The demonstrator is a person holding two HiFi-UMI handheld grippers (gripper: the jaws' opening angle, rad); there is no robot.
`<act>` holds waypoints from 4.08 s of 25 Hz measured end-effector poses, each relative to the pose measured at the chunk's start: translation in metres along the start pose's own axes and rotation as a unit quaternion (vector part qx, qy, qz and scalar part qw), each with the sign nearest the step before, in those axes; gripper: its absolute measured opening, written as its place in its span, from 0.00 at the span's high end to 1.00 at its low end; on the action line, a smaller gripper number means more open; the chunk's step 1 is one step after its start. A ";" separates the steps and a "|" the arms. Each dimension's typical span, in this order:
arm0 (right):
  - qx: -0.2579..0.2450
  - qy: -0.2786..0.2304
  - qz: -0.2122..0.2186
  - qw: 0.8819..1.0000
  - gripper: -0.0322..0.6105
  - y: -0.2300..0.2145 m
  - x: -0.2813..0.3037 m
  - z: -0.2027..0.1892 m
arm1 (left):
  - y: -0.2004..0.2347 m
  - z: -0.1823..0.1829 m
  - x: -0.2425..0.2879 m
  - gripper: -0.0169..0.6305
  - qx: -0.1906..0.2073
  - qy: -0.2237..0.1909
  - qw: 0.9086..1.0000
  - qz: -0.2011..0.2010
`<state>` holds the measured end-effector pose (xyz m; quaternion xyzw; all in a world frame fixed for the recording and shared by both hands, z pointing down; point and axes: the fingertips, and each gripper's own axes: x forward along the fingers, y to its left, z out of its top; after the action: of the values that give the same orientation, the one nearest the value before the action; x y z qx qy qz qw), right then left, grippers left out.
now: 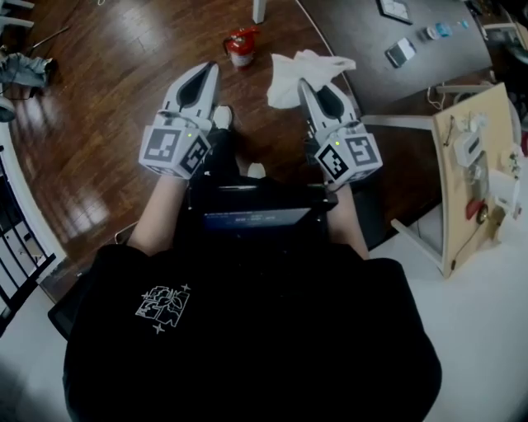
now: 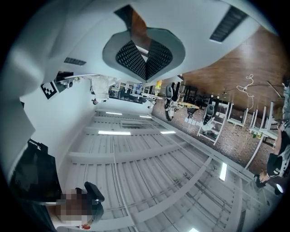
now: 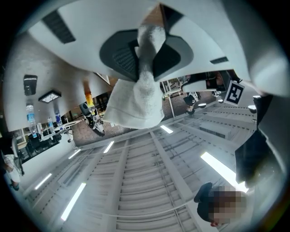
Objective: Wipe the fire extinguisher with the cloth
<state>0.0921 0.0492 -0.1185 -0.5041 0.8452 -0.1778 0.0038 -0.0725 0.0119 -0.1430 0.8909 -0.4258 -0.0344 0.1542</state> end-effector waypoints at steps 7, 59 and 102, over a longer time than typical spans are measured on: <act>0.000 0.015 0.003 1.000 0.79 -0.020 0.069 -0.015 | 0.058 -0.016 0.046 0.98 -0.002 0.016 1.000 -0.007; -0.050 -0.056 0.055 0.996 0.79 -0.284 0.346 -0.462 | 0.324 -0.478 0.170 0.98 0.059 -0.020 0.998 -0.012; 0.047 0.177 -0.034 0.982 0.80 -0.409 0.438 -0.717 | 0.327 -0.501 0.152 0.98 0.047 -0.030 0.998 0.001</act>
<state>0.0913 -0.2868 0.7537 -0.4921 0.8055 -0.3041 -0.1281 -0.1242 -0.1747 0.4426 0.8953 -0.4322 -0.0414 0.0994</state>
